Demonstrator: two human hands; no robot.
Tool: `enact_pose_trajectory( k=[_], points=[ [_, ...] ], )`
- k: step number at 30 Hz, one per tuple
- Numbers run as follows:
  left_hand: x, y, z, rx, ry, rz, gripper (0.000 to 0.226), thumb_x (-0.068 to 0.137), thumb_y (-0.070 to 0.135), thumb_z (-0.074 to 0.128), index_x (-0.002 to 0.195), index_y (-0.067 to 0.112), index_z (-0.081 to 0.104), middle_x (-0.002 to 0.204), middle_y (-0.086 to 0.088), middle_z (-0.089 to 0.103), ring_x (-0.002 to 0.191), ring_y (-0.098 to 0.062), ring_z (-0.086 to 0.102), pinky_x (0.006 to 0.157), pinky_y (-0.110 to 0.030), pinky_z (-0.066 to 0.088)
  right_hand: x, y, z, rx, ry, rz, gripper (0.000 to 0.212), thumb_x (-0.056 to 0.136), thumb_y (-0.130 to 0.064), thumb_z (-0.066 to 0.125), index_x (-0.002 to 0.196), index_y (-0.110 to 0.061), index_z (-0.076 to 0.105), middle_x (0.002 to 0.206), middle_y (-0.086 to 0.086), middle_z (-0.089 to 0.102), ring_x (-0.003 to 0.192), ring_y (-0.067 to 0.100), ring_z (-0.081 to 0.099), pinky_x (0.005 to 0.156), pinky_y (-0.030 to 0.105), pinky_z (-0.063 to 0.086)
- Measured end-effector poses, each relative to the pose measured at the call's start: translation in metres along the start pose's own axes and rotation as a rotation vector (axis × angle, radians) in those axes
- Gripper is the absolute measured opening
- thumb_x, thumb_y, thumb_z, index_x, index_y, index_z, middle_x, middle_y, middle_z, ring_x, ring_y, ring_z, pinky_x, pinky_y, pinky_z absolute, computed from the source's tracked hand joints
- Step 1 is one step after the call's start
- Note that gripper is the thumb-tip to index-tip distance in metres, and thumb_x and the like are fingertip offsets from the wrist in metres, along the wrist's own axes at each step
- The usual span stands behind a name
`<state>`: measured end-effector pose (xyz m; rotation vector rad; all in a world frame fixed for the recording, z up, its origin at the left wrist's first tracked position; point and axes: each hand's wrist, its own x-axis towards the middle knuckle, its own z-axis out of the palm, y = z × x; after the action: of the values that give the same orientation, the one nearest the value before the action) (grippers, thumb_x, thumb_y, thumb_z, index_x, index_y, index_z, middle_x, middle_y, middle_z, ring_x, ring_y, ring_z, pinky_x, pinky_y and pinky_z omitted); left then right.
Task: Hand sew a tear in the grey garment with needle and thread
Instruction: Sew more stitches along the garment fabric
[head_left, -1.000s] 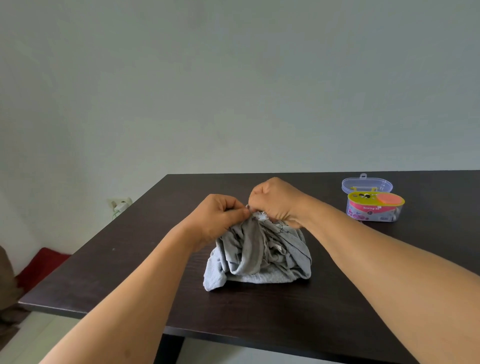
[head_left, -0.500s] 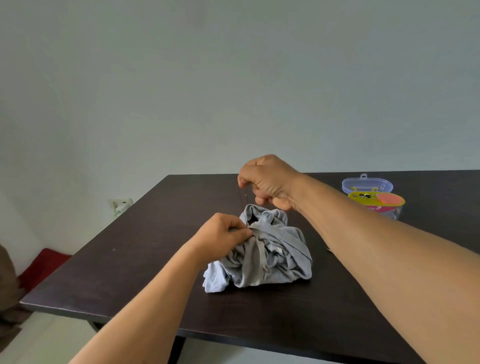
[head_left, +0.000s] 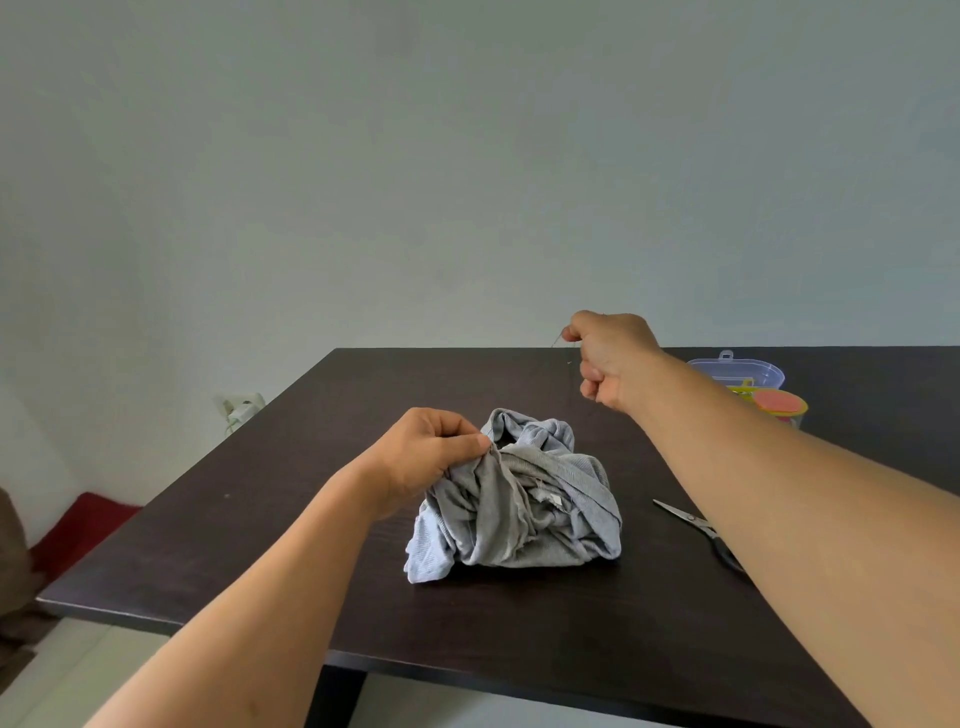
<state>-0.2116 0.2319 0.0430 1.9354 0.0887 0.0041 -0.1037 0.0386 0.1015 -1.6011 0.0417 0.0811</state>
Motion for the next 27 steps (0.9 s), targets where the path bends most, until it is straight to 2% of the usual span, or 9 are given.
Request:
enact_pose_trajectory(
  k=[2, 4, 6, 7, 9, 13, 19, 22, 27],
  points=[
    [0.001, 0.003, 0.002, -0.019, -0.023, -0.011, 0.011, 0.091, 0.013, 0.07, 0.083, 0.006, 0.074, 0.08, -0.012, 0.073, 0.074, -0.021, 0.069, 0.074, -0.034, 0.058, 0.005, 0.007, -0.005, -0.305, 0.047, -0.14, 0.017, 0.084, -0.009, 0.05, 0.086, 0.005, 0.061, 0.062, 0.007, 0.036, 0.051, 0.02, 0.028, 0.048, 0.024, 0.022],
    [0.001, 0.004, 0.002, -0.045, -0.033, -0.022, 0.01, 0.09, 0.011, 0.07, 0.082, 0.006, 0.074, 0.08, -0.012, 0.072, 0.074, -0.022, 0.068, 0.076, -0.035, 0.058, 0.001, 0.013, -0.01, -0.74, -0.027, -0.279, 0.015, 0.084, -0.009, 0.05, 0.071, -0.005, 0.056, 0.07, 0.007, 0.049, 0.065, 0.025, 0.043, 0.049, 0.023, 0.029],
    [0.002, 0.006, 0.002, -0.068, -0.042, -0.026, 0.011, 0.09, 0.01, 0.069, 0.081, 0.006, 0.074, 0.079, -0.013, 0.072, 0.074, -0.022, 0.068, 0.076, -0.035, 0.057, -0.008, 0.014, -0.01, -0.98, -0.15, -0.369, 0.018, 0.087, -0.013, 0.053, 0.095, -0.016, 0.07, 0.097, 0.005, 0.065, 0.093, 0.03, 0.06, 0.069, 0.026, 0.045],
    [0.003, 0.006, 0.003, -0.077, -0.046, -0.027, 0.011, 0.09, 0.009, 0.069, 0.081, 0.006, 0.073, 0.079, -0.013, 0.072, 0.074, -0.022, 0.068, 0.076, -0.035, 0.057, -0.015, 0.013, -0.009, -0.993, -0.212, -0.398, 0.03, 0.088, -0.014, 0.054, 0.113, -0.019, 0.069, 0.117, 0.003, 0.066, 0.109, 0.025, 0.06, 0.083, 0.027, 0.046],
    [0.003, 0.007, 0.004, -0.089, -0.044, -0.028, 0.011, 0.09, 0.009, 0.069, 0.081, 0.006, 0.073, 0.08, -0.014, 0.072, 0.073, -0.023, 0.068, 0.076, -0.035, 0.057, -0.027, 0.01, -0.002, -0.885, -0.394, -0.399, 0.041, 0.086, -0.012, 0.056, 0.123, -0.027, 0.068, 0.132, -0.003, 0.062, 0.118, 0.014, 0.057, 0.093, 0.025, 0.041],
    [0.005, 0.009, 0.005, -0.084, -0.039, -0.019, 0.011, 0.09, 0.01, 0.069, 0.08, 0.007, 0.073, 0.079, -0.013, 0.071, 0.073, -0.021, 0.067, 0.073, -0.033, 0.056, -0.035, 0.018, 0.01, -0.81, -0.66, -0.3, 0.044, 0.077, -0.016, 0.065, 0.115, -0.038, 0.071, 0.122, -0.01, 0.067, 0.109, 0.005, 0.061, 0.095, 0.025, 0.046],
    [0.006, 0.008, 0.001, -0.085, 0.035, 0.008, 0.012, 0.089, 0.013, 0.072, 0.078, 0.011, 0.075, 0.082, -0.012, 0.074, 0.076, -0.021, 0.068, 0.077, -0.034, 0.057, -0.032, 0.03, 0.012, -0.705, -0.62, -0.288, 0.015, 0.071, -0.028, 0.076, 0.085, -0.025, 0.076, 0.085, -0.009, 0.074, 0.085, 0.009, 0.069, 0.082, 0.032, 0.056],
    [0.007, 0.008, 0.001, -0.116, 0.034, 0.013, 0.012, 0.088, 0.012, 0.072, 0.077, 0.011, 0.074, 0.08, -0.011, 0.073, 0.075, -0.021, 0.068, 0.077, -0.033, 0.056, -0.034, 0.035, 0.01, -0.741, -0.631, -0.339, 0.005, 0.076, -0.023, 0.074, 0.071, -0.023, 0.073, 0.06, -0.016, 0.064, 0.06, 0.002, 0.057, 0.064, 0.025, 0.047],
    [0.006, 0.008, -0.002, -0.045, 0.048, -0.008, 0.012, 0.088, 0.015, 0.074, 0.078, 0.009, 0.073, 0.077, -0.009, 0.072, 0.072, -0.017, 0.067, 0.071, -0.031, 0.054, -0.031, 0.029, -0.003, -0.77, -0.54, -0.359, 0.01, 0.075, -0.013, 0.064, 0.072, -0.014, 0.073, 0.05, -0.015, 0.053, 0.051, 0.005, 0.043, 0.054, 0.023, 0.036]
  ],
)
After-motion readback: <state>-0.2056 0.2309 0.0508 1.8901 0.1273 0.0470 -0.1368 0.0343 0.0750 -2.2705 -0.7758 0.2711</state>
